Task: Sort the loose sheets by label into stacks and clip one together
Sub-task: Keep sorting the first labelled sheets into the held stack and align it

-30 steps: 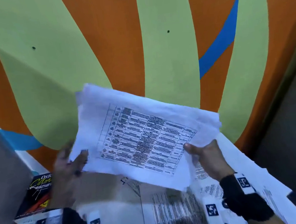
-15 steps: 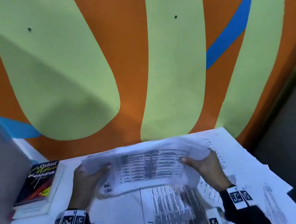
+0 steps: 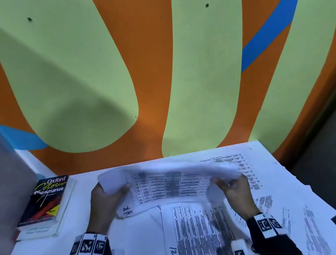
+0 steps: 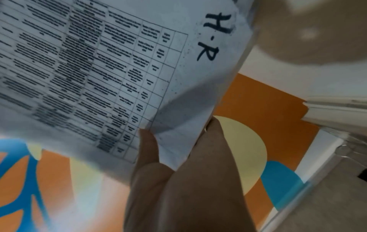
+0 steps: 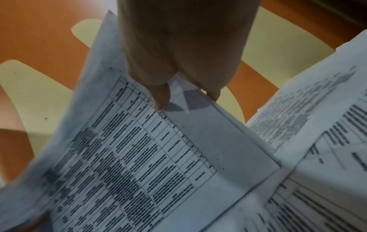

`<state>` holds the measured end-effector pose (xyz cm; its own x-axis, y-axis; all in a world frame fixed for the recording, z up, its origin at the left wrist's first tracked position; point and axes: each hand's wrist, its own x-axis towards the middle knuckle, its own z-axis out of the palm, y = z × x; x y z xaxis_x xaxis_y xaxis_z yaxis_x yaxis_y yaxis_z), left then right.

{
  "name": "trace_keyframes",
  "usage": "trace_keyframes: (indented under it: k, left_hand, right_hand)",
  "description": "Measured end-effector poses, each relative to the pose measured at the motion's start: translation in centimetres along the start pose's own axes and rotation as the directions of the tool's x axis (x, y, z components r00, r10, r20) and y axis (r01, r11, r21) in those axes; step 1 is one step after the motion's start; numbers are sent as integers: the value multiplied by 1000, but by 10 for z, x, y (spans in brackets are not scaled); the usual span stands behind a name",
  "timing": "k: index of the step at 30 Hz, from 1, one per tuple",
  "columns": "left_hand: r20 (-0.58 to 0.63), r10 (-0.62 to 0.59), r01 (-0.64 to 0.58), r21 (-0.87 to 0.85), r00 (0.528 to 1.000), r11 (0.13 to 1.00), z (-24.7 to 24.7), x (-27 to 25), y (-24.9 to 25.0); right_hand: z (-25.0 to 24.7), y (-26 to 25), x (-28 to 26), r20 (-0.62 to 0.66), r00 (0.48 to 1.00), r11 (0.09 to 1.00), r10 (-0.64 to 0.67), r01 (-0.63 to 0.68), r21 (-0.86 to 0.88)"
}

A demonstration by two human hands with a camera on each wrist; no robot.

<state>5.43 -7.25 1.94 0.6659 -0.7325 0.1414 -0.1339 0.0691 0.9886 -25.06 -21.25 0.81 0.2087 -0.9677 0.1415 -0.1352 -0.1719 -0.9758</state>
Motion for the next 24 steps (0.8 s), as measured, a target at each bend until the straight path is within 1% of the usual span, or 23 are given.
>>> trace_keyframes:
  k: [3, 4, 6, 8, 9, 11, 12, 13, 15, 17, 18, 19, 20, 21, 22, 23, 24]
  left_hand:
    - [3, 41, -41, -26, 999, 999, -1, 2, 14]
    - [3, 52, -52, -33, 999, 998, -1, 3, 15]
    - [16, 15, -15, 0, 1000, 1000, -2, 5, 5]
    - [24, -44, 43, 32, 999, 999, -2, 5, -6]
    - [9, -53, 52, 37, 999, 998, -1, 4, -7]
    - [-26, -26, 27, 38, 999, 999, -1, 5, -4]
    - [-36, -19, 20, 23, 999, 1000, -2, 6, -2]
    - [-29, -23, 23, 14, 999, 1000, -3, 5, -2]
    - [19, -51, 51, 30, 999, 998, -4, 1, -7]
    - [36, -88, 86, 45, 995, 995, -4, -4, -14]
    - [29, -87, 85, 48, 996, 995, -4, -5, -15]
    - [26, -59, 57, 61, 998, 997, -4, -6, -15]
    - [32, -36, 33, 80, 999, 996, -2, -7, -11]
    - [52, -15, 10, 98, 999, 995, 0, -8, -1]
    - [62, 4, -12, 125, 998, 992, 2, -7, 8]
    - [70, 44, -54, 153, 997, 987, 4, -5, 18]
    - [82, 85, -99, 194, 993, 976, 8, -3, 34]
  right_hand:
    - [0, -10, 4, -19, 999, 997, -41, 42, 57]
    - [-1, -12, 6, -10, 999, 998, -48, 48, 44]
    - [0, -10, 6, 34, 998, 998, -60, 61, -11]
    - [2, 0, 6, 54, 998, 997, -25, 29, -78]
    - [3, 2, 6, 50, 999, 998, -19, 22, -60]
    - [2, 4, 6, 27, 999, 999, -41, 41, -18]
    - [2, 1, 6, 21, 998, 998, -51, 52, -24]
    - [1, 1, 6, 31, 998, 997, -49, 50, -51]
    - [0, 1, 4, 65, 998, 995, 8, -1, -104]
    - [1, 6, 2, 92, 995, 989, 25, -12, -146]
    - [2, 5, 2, 94, 995, 990, 11, 2, -143]
    - [1, 3, 2, 73, 997, 988, 4, 7, -152]
    - [1, 2, 4, 23, 999, 986, -29, 32, -165]
    - [-2, -7, 4, -72, 995, 976, -67, 50, -211]
    - [-5, -16, 7, -166, 973, 959, -158, 111, -261]
    - [-5, -33, 8, -199, 941, 923, -274, 199, -330]
    - [-4, -54, 9, -128, 908, 857, -400, 321, -403]
